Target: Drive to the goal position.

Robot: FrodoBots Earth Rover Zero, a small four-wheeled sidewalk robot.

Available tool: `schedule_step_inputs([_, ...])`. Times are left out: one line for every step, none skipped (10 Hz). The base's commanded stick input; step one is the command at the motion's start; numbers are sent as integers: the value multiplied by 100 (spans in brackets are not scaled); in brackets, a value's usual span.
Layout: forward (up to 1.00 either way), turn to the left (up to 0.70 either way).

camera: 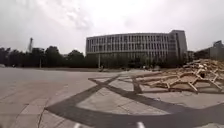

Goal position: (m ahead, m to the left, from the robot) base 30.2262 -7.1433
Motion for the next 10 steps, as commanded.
schedule_step_inputs([85, 0])
schedule_step_inputs([85, 0])
schedule_step_inputs([85, 0])
schedule_step_inputs([85, 0])
schedule_step_inputs([85, 0])
schedule_step_inputs([85, 0])
schedule_step_inputs([85, 0])
schedule_step_inputs([85, 0])
schedule_step_inputs([85, 0])
schedule_step_inputs([85, 0])
